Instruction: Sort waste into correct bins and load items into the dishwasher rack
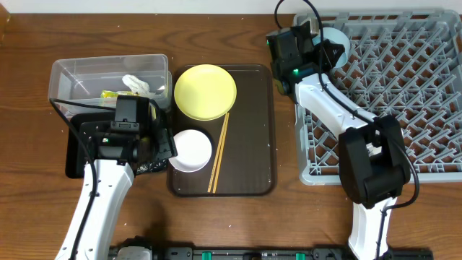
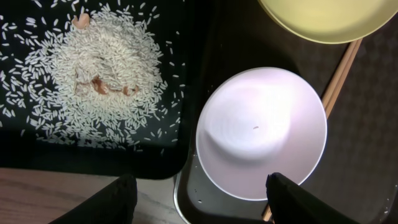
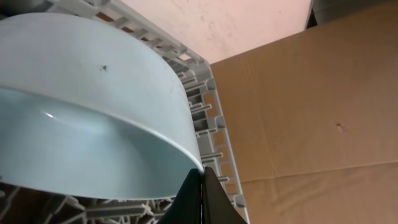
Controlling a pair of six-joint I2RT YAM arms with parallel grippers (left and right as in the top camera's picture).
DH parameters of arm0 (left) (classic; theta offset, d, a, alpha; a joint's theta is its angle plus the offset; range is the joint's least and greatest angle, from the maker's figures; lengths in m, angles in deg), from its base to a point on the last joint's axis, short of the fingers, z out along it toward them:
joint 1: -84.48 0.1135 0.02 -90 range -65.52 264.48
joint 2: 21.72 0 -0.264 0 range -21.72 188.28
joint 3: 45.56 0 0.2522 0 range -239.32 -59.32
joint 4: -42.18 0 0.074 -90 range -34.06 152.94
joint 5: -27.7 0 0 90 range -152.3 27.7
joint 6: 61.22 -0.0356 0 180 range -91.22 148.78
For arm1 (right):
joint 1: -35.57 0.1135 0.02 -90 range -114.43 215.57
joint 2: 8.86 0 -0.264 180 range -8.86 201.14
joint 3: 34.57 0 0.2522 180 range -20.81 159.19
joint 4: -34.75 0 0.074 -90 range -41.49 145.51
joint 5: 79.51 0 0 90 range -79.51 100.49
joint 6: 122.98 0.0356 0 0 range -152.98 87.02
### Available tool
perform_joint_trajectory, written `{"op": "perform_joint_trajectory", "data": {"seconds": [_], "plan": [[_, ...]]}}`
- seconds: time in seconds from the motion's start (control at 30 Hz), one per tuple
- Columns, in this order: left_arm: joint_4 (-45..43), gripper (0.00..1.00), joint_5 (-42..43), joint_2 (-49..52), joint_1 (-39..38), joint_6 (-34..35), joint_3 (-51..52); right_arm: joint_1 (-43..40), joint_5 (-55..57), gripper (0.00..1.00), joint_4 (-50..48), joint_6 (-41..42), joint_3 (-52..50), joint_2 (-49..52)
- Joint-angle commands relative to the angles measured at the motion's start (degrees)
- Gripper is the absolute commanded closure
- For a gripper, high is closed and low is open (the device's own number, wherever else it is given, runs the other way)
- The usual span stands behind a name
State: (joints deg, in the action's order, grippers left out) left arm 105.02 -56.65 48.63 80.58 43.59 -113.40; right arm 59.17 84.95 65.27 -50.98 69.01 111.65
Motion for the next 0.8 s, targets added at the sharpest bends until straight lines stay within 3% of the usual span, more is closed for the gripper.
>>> {"op": "perform_joint_trajectory", "data": {"seconds": [0.0,0.13,0.37,0.5,0.67,0.77], "plan": [[0.15,0.3,-0.13,0.07,0.13,0.28,-0.35,0.96,2.93,0.99,1.2,2.54,-0.02,-0.92],[0.15,0.31,-0.13,0.07,0.13,0.28,-0.35,1.2,-2.64,0.99,7.82,8.68,-0.02,-3.85],[0.15,0.3,-0.13,0.07,0.13,0.28,-0.35,0.74,-26.16,0.99,24.04,25.44,-0.02,-10.21],[0.15,0.31,-0.13,0.07,0.13,0.28,-0.35,0.7,-31.93,0.8,27.06,27.82,-0.02,-13.77],[0.15,0.31,-0.13,0.07,0.13,0.28,-0.35,1.03,-37.77,0.66,28.0,27.82,-0.02,-18.56],[0.17,0.3,-0.13,0.07,0.13,0.28,-0.35,1.03,-49.59,0.6,27.39,27.8,-0.02,-20.63]]}}
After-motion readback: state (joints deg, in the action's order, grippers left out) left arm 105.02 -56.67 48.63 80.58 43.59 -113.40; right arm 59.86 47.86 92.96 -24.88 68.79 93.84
